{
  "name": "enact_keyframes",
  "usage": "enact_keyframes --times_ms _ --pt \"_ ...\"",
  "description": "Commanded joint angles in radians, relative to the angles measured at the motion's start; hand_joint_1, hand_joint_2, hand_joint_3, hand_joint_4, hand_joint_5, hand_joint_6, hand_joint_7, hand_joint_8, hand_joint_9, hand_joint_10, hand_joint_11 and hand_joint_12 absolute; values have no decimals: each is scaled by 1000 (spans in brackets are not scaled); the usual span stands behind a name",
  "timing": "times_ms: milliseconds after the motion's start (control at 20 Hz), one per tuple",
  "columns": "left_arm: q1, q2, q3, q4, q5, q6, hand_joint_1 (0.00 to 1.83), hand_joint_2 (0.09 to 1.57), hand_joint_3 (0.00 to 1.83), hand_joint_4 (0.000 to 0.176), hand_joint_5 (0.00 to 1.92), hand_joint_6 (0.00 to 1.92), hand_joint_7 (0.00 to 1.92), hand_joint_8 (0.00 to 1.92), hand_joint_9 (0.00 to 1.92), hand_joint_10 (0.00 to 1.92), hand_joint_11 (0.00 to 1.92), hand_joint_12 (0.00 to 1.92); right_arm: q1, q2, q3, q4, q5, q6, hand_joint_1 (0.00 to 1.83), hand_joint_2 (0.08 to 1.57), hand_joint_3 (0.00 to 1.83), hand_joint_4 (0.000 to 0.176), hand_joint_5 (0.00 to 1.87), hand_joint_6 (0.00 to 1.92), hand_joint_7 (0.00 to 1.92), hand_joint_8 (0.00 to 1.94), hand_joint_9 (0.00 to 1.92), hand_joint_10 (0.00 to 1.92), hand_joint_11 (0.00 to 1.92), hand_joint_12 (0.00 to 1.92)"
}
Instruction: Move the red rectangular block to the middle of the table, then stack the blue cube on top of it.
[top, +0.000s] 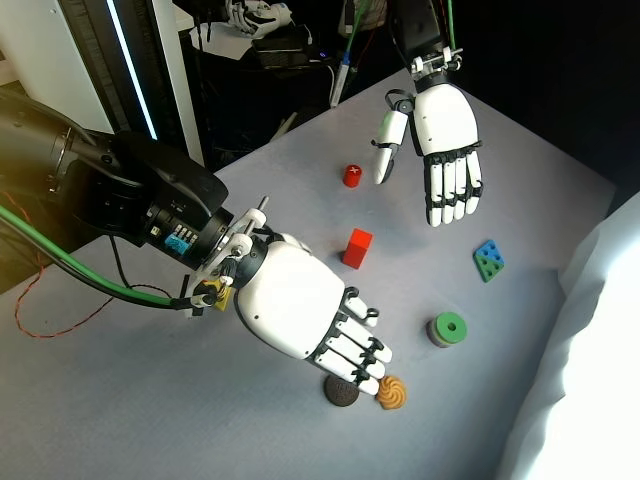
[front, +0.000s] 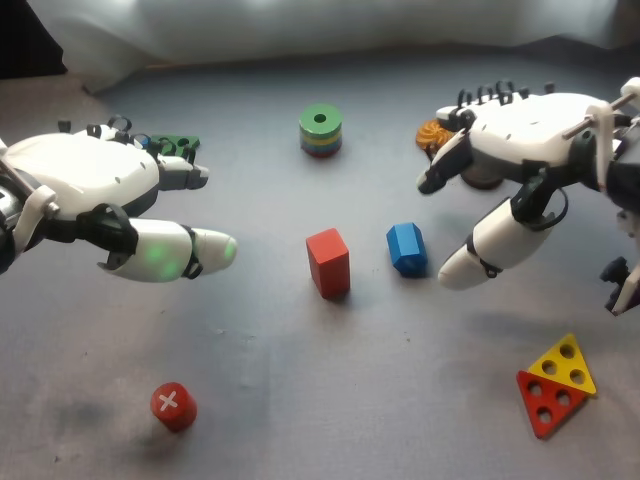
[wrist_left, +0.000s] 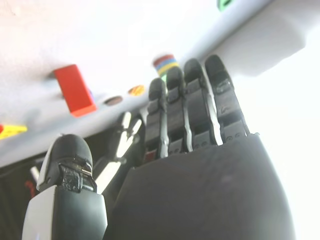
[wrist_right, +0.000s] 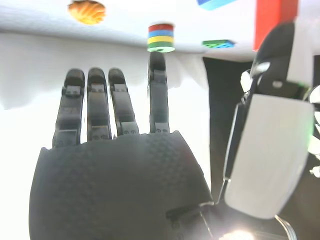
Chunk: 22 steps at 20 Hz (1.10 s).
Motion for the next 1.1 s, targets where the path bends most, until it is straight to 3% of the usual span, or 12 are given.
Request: enact_keyframes --times_ms 0,250,400,500,550,750,900,1050 --pt "-13 16 -2 0 -97 22 58 1229 4 0 284 4 321 6 270 6 0 509 13 4 2 -34 33 -6 839 730 24 58 674 35 0 0 0 0 0 0" --pt "-34 18 -55 -138 -221 136 74 1225 1 0 291 4 326 4 271 3 0 507 19 -59 64 -33 33 -20 840 721 13 59 641 16 0 0 0 0 0 0" --pt "-34 19 -89 -197 -274 181 82 1229 2 0 310 8 342 8 279 5 0 506 34 -89 94 -33 33 -22 821 732 16 40 650 18 0 0 0 0 0 0" --pt "-31 23 -101 -212 -279 193 87 1234 2 0 313 4 345 4 280 3 0 511 34 -102 102 -33 33 -22 836 742 19 22 671 24 0 0 0 0 0 0" --pt "-31 25 -109 -221 -287 200 86 1237 3 0 317 5 350 6 286 5 0 516 31 -110 105 -33 38 -23 821 749 21 29 669 22 0 0 0 0 0 0" --pt "-28 29 -123 -230 -297 204 75 1248 3 0 326 2 361 3 298 2 0 553 24 -129 115 -33 43 -26 829 749 17 27 698 29 0 0 0 0 0 0" --pt "-31 30 -136 -232 -323 204 72 1249 3 0 327 2 360 2 297 2 0 543 23 -141 125 -33 43 -29 853 766 21 5 700 24 0 0 0 0 0 0" --pt "-37 30 -144 -234 -330 205 91 1250 2 0 342 5 372 4 301 3 0 534 20 -148 141 -33 43 -31 843 743 8 22 733 34 0 0 0 0 0 0"
